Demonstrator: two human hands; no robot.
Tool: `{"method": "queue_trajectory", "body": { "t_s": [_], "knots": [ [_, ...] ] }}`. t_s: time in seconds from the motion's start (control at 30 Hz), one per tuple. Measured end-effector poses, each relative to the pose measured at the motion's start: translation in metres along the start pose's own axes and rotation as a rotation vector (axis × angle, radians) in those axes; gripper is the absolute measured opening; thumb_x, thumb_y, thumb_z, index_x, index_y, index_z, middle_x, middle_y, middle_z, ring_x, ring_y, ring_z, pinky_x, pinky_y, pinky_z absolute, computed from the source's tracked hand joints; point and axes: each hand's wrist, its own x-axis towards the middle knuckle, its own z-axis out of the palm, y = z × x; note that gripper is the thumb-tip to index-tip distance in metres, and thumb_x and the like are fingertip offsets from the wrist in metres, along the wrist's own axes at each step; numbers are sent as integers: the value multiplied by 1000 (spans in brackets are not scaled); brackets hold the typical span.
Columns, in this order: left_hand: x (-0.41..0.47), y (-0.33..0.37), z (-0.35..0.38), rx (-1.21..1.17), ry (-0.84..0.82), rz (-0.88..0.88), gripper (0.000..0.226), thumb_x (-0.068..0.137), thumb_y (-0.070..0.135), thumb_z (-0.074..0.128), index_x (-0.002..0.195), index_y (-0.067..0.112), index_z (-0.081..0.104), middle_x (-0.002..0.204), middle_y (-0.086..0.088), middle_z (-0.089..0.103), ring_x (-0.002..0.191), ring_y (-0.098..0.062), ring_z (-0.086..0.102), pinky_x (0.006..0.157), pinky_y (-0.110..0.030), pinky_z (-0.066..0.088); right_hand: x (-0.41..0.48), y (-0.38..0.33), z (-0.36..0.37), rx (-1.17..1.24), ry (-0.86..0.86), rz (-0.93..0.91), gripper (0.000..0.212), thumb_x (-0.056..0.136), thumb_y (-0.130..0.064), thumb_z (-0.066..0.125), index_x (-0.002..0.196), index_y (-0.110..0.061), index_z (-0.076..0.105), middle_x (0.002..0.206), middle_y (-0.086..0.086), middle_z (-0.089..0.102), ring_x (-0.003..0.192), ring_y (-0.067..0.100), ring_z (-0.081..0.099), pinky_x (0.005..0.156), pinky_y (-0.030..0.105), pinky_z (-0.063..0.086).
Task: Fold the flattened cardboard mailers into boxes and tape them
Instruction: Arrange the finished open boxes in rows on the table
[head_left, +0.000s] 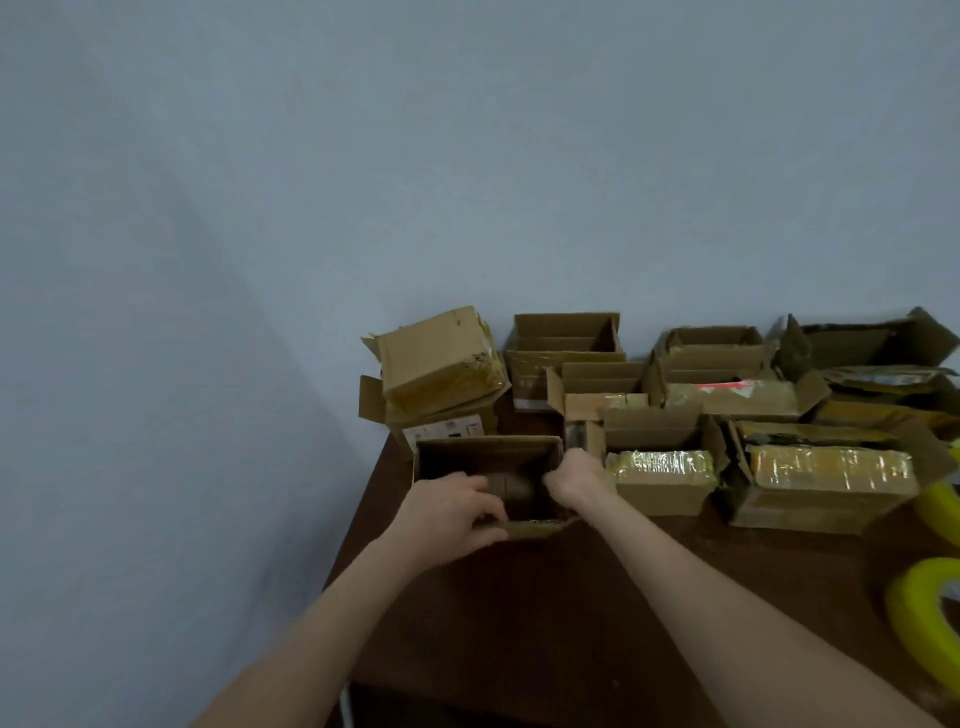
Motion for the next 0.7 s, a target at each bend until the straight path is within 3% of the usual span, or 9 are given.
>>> {"method": "queue_trajectory", "body": {
  "t_s": [0.07, 0.13, 0.17, 0.23, 0.33, 0.4, 0.57, 0.7],
  "knots": [
    [-2, -13, -7, -1, 80, -232, 41, 87, 65, 42, 111, 38, 62, 111, 13, 49, 106, -9, 44, 91, -31, 43, -5, 1, 0, 5, -31, -7, 8, 94, -17, 53, 91, -11, 57, 95, 10, 63, 87, 27, 64, 76, 38, 58],
    [-4, -30, -5, 46, 194, -489, 48, 85, 59, 53, 126, 34, 50, 124, 4, 43, 118, -16, 40, 99, -35, 40, -14, 2, -3, 62, -73, -3, 8, 95, -14, 52, 87, -12, 54, 91, 9, 60, 81, 26, 65, 58, 29, 55],
    [-6, -36, -3, -14, 183, -620, 55, 84, 51, 61, 131, 28, 43, 128, -2, 40, 121, -22, 42, 99, -37, 42, -18, 3, -5, 98, -75, 0, 11, 95, -13, 53, 84, -13, 52, 92, 9, 59, 81, 26, 65, 53, 26, 53],
    [-6, -43, 4, -368, 60, -777, 60, 81, 36, 70, 130, 16, 42, 126, -9, 47, 113, -25, 53, 90, -34, 50, -26, 10, -11, 138, -58, 13, 13, 95, -11, 54, 82, -14, 50, 95, 10, 59, 88, 27, 65, 52, 25, 52],
    [1, -31, 7, -672, -206, -798, 29, 82, 20, 71, 104, 11, 53, 101, -7, 61, 82, -16, 63, 58, -23, 55, -36, 34, -26, 132, -72, 75, 7, 91, -11, 61, 92, -10, 54, 97, 9, 58, 87, 24, 61, 57, 26, 53],
    [12, -16, 7, -753, -262, -761, 30, 81, 14, 71, 104, 9, 52, 100, -9, 59, 78, -18, 64, 49, -20, 52, -41, 58, -40, 95, -50, 151, 22, 87, -12, 66, 105, -5, 56, 103, 11, 59, 83, 22, 59, 58, 27, 52],
    [56, 31, 26, -794, -252, -641, 29, 81, 21, 72, 105, 9, 59, 101, -8, 61, 83, -17, 63, 49, -21, 51, -45, 120, -75, 75, 189, 273, 26, 84, -21, 73, 96, -3, 59, 95, 12, 62, 86, 27, 61, 74, 39, 57],
    [81, 72, 46, -940, -192, -651, 23, 92, 19, 60, 112, 6, 61, 107, -13, 64, 89, -25, 67, 72, -35, 60, -45, 142, -87, 71, 377, 296, 36, 90, -35, 65, 111, -6, 60, 92, 8, 62, 83, 24, 63, 74, 38, 56]
  ]
}}
